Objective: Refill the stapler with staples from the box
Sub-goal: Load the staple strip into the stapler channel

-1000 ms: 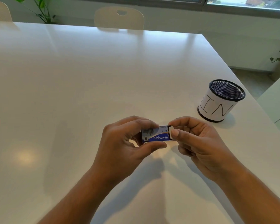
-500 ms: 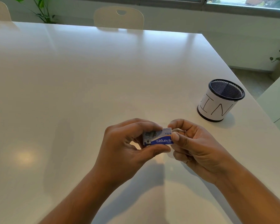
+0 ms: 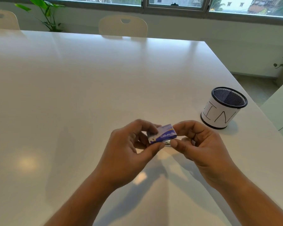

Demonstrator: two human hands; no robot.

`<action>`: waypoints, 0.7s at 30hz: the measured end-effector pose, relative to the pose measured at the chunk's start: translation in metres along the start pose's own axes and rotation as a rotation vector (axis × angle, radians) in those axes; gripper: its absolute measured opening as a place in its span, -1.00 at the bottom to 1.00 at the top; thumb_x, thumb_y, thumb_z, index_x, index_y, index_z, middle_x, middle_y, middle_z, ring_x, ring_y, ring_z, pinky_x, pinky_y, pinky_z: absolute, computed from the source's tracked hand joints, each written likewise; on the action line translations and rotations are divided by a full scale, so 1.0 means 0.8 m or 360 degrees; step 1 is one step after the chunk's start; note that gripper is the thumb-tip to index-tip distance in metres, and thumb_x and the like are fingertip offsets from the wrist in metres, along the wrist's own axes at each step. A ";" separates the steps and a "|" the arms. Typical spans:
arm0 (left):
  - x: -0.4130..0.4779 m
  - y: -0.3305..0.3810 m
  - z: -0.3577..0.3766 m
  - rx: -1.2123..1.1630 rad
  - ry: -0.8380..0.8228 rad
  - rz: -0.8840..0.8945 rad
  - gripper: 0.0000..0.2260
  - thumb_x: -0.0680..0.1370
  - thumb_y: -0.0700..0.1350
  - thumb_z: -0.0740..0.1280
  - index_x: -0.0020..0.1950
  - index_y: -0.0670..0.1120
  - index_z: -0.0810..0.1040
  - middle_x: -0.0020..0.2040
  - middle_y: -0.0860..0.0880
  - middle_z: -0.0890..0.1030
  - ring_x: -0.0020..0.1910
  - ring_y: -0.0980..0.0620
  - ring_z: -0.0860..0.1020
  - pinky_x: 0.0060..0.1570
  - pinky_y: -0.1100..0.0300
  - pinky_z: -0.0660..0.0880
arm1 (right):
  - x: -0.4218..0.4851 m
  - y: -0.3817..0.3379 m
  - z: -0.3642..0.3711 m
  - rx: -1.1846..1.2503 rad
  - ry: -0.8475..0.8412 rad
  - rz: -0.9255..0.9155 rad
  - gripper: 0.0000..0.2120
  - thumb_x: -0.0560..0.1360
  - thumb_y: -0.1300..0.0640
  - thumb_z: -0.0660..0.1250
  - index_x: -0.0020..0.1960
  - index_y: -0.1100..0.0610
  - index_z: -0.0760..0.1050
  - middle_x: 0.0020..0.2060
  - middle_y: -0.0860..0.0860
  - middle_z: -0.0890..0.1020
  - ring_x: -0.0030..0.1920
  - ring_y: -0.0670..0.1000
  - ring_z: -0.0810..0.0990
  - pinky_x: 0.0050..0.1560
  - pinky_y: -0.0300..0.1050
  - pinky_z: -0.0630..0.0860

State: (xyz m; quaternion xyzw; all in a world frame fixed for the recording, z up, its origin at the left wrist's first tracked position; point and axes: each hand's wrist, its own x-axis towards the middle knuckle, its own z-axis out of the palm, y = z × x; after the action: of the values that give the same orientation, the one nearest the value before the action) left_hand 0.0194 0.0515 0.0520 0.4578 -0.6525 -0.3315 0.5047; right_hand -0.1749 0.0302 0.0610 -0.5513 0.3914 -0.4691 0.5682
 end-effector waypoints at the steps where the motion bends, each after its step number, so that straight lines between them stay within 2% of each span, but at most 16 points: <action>1: 0.001 -0.001 -0.001 -0.0017 -0.0077 -0.0033 -0.79 0.46 -0.09 0.52 0.02 0.06 0.58 0.08 0.13 0.70 -0.19 0.00 0.68 -0.18 0.14 0.66 | 0.000 0.000 -0.002 -0.0081 0.0060 -0.0041 -0.68 0.19 0.08 0.54 -0.09 0.14 0.65 -0.21 0.03 0.76 -0.46 -0.02 0.25 -0.43 -0.32 0.40; 3: 0.004 -0.001 0.000 -0.0020 -0.0131 -0.0090 -0.80 0.47 -0.11 0.49 0.04 0.09 0.59 0.10 0.13 0.70 -0.17 -0.01 0.68 -0.14 0.08 0.67 | 0.003 0.000 -0.007 -0.0265 0.0159 -0.0118 -0.68 0.19 0.00 0.53 -0.10 0.09 0.68 -0.34 -0.11 0.72 -0.46 -0.07 0.23 -0.43 -0.24 0.31; 5: 0.011 0.000 0.003 0.0009 -0.0112 -0.0105 -0.80 0.47 -0.13 0.49 0.04 0.10 0.61 0.09 0.14 0.70 -0.16 0.00 0.69 -0.15 0.09 0.66 | 0.006 -0.003 -0.011 -0.0372 0.0206 -0.0170 -0.71 0.20 -0.04 0.53 -0.11 0.04 0.70 -0.36 -0.17 0.71 -0.48 -0.11 0.23 -0.45 -0.28 0.29; 9: 0.046 0.003 0.000 0.0192 -0.0191 -0.0100 -0.78 0.48 -0.22 0.49 0.01 0.08 0.63 0.02 0.11 0.63 -0.18 0.08 0.68 -0.21 0.25 0.61 | 0.030 -0.002 -0.023 -0.0460 0.0246 -0.0126 -0.79 0.28 0.03 0.55 -0.09 -0.03 0.69 -0.19 -0.07 0.77 -0.46 -0.05 0.24 -0.36 -0.12 0.33; 11: 0.068 -0.001 -0.001 0.0304 -0.0232 -0.0126 -0.78 0.47 -0.21 0.50 0.00 0.10 0.62 0.00 0.12 0.62 -0.21 0.14 0.67 -0.27 0.33 0.55 | 0.046 0.001 -0.031 -0.0455 0.0209 -0.0046 -0.74 0.34 0.13 0.57 0.00 -0.05 0.66 -0.20 -0.02 0.76 -0.40 0.08 0.29 -0.21 0.01 0.39; 13: 0.089 -0.008 0.001 0.0419 -0.0246 -0.0157 -0.74 0.45 -0.16 0.52 0.04 0.12 0.58 -0.03 0.15 0.64 -0.20 0.21 0.65 -0.29 0.37 0.55 | 0.066 0.002 -0.037 -0.0517 0.0139 -0.0003 -0.70 0.38 0.14 0.55 0.06 -0.11 0.64 -0.23 -0.03 0.75 -0.34 0.12 0.38 -0.16 0.07 0.43; 15: 0.110 -0.018 0.003 0.0548 -0.0254 -0.0148 -0.64 0.42 -0.12 0.55 0.13 0.12 0.52 -0.06 0.19 0.64 -0.14 0.20 0.62 -0.22 0.35 0.56 | 0.089 0.005 -0.043 -0.0661 0.0120 0.0019 -0.73 0.39 0.10 0.55 0.05 -0.13 0.65 -0.26 -0.09 0.74 -0.37 0.05 0.43 -0.22 -0.02 0.43; 18: 0.136 -0.039 0.008 0.0685 -0.0246 -0.0162 -0.55 0.41 -0.10 0.55 0.22 0.07 0.47 -0.07 0.20 0.64 0.01 0.12 0.56 -0.04 0.16 0.49 | 0.123 0.015 -0.051 -0.0932 0.0164 0.0032 -0.78 0.39 0.05 0.55 0.01 -0.14 0.65 -0.32 -0.22 0.69 -0.48 -0.22 0.46 -0.31 -0.25 0.41; 21: 0.156 -0.062 0.012 0.0714 -0.0226 -0.0259 -0.53 0.41 -0.14 0.54 0.25 0.03 0.46 -0.07 0.17 0.63 0.10 0.07 0.53 -0.02 0.15 0.38 | 0.151 0.028 -0.052 -0.1032 0.0168 0.0134 -0.78 0.42 0.07 0.54 0.05 -0.06 0.66 -0.39 -0.10 0.66 -0.50 -0.26 0.50 -0.48 -0.36 0.42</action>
State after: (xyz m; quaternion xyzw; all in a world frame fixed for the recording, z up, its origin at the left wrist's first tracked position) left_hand 0.0140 -0.0834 0.0492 0.5852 -0.7045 -0.2492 0.3149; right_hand -0.1822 -0.0980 0.0436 -0.6617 0.5717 -0.3240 0.3609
